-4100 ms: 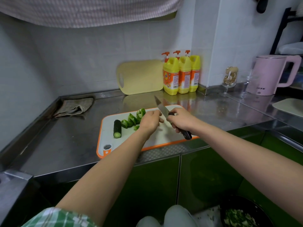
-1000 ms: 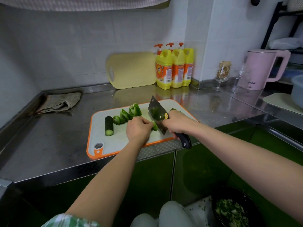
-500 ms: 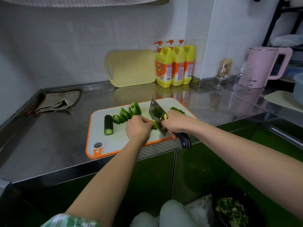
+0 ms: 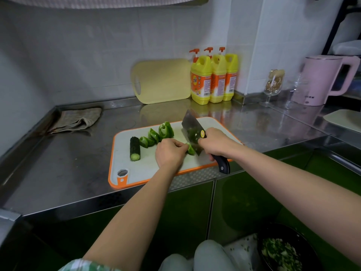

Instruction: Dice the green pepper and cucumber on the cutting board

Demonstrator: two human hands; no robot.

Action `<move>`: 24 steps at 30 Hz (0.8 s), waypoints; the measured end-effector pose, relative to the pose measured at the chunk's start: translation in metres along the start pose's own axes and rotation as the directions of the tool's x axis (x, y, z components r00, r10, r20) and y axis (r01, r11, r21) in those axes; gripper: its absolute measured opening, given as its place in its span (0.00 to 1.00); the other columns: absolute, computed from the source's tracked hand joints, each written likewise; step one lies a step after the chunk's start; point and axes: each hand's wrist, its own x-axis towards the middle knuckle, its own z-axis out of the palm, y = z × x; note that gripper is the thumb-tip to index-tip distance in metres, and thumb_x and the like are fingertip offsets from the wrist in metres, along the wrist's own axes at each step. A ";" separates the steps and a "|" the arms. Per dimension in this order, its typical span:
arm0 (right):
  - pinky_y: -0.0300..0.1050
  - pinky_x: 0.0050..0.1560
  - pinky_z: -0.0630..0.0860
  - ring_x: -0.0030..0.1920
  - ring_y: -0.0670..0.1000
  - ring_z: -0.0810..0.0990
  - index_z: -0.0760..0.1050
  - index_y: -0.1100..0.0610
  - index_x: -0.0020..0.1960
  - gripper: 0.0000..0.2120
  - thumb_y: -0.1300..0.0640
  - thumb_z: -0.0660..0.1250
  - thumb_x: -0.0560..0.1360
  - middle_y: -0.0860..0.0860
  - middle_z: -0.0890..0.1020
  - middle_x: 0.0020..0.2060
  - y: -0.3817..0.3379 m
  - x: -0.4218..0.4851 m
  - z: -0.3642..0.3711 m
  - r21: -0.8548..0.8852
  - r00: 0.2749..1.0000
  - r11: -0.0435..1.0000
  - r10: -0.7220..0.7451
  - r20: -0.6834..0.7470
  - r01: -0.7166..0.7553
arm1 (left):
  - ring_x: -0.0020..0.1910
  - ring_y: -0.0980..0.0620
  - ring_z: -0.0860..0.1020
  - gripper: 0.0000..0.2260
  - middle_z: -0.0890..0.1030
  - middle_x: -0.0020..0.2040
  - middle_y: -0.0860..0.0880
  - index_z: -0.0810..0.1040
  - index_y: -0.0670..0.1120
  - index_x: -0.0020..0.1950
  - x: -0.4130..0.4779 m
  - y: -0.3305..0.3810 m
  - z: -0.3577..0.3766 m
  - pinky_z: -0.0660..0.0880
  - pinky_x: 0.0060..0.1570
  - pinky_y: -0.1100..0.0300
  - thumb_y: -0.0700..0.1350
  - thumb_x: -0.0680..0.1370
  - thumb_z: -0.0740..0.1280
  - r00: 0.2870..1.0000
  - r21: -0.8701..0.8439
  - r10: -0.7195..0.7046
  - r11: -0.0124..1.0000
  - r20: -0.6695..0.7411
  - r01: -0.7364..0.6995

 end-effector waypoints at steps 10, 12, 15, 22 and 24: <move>0.38 0.22 0.71 0.16 0.50 0.72 0.68 0.62 0.40 0.08 0.63 0.56 0.77 0.59 0.76 0.25 -0.003 -0.017 -0.003 -0.102 0.998 0.994 -0.017 0.061 0.024 | 0.40 0.51 0.81 0.07 0.85 0.38 0.52 0.86 0.48 0.38 0.000 0.002 0.000 0.79 0.41 0.55 0.50 0.73 0.73 1.000 0.023 -0.019 1.000 -0.007 0.019; 0.39 0.23 0.72 0.17 0.50 0.74 0.68 0.62 0.40 0.08 0.63 0.56 0.78 0.58 0.76 0.26 -0.002 -0.018 -0.001 -0.120 0.998 0.993 -0.014 0.065 0.022 | 0.40 0.50 0.81 0.07 0.84 0.38 0.52 0.85 0.48 0.37 0.001 0.002 0.001 0.79 0.42 0.54 0.50 0.73 0.73 1.000 0.026 -0.015 1.000 -0.010 0.015; 0.38 0.21 0.71 0.20 0.51 0.76 0.68 0.62 0.40 0.09 0.63 0.56 0.77 0.58 0.77 0.26 -0.003 -0.017 0.002 -0.154 0.998 0.988 -0.013 0.060 0.022 | 0.40 0.50 0.80 0.07 0.84 0.37 0.51 0.85 0.48 0.36 0.000 0.002 0.001 0.79 0.42 0.53 0.49 0.73 0.73 1.000 0.026 -0.008 1.000 -0.014 0.008; 0.40 0.24 0.71 0.25 0.53 0.75 0.71 0.63 0.38 0.08 0.66 0.59 0.75 0.57 0.76 0.24 -0.019 -0.008 0.004 -0.267 0.995 0.963 0.000 0.097 0.026 | 0.39 0.52 0.81 0.06 0.84 0.35 0.53 0.85 0.49 0.36 0.000 0.002 0.001 0.79 0.40 0.55 0.48 0.71 0.74 1.000 0.023 -0.014 1.000 -0.003 0.014; 0.41 0.26 0.71 0.28 0.55 0.77 0.69 0.62 0.38 0.08 0.66 0.59 0.75 0.57 0.76 0.26 -0.021 -0.003 0.010 -0.257 0.996 0.966 -0.002 0.085 0.023 | 0.39 0.51 0.81 0.05 0.84 0.35 0.53 0.85 0.49 0.36 0.000 0.001 0.000 0.79 0.40 0.54 0.48 0.70 0.74 1.000 0.007 -0.008 1.000 0.004 0.008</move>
